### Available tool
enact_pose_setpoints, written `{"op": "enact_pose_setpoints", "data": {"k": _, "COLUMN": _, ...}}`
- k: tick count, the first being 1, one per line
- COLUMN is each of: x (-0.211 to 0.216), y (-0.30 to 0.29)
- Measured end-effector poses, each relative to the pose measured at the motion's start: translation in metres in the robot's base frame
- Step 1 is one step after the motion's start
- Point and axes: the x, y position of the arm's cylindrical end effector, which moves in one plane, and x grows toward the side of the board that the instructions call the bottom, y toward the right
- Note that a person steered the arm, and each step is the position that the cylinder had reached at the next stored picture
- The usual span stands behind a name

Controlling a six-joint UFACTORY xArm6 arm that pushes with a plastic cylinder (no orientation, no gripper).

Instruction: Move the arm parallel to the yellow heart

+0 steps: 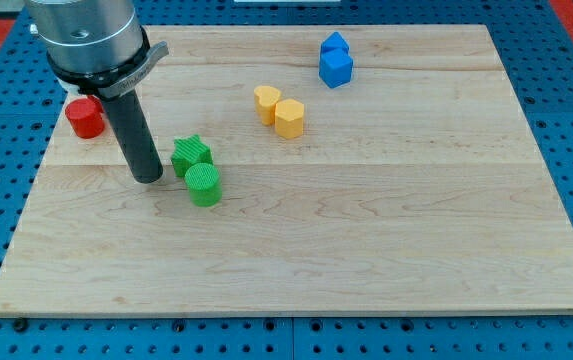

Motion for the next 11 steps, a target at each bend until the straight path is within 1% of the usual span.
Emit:
{"op": "enact_pose_setpoints", "data": {"k": 7, "x": 0.000, "y": 0.008}}
{"op": "enact_pose_setpoints", "data": {"k": 8, "x": -0.009, "y": 0.008}}
{"op": "enact_pose_setpoints", "data": {"k": 10, "x": -0.073, "y": 0.008}}
{"op": "enact_pose_setpoints", "data": {"k": 11, "x": -0.112, "y": 0.029}}
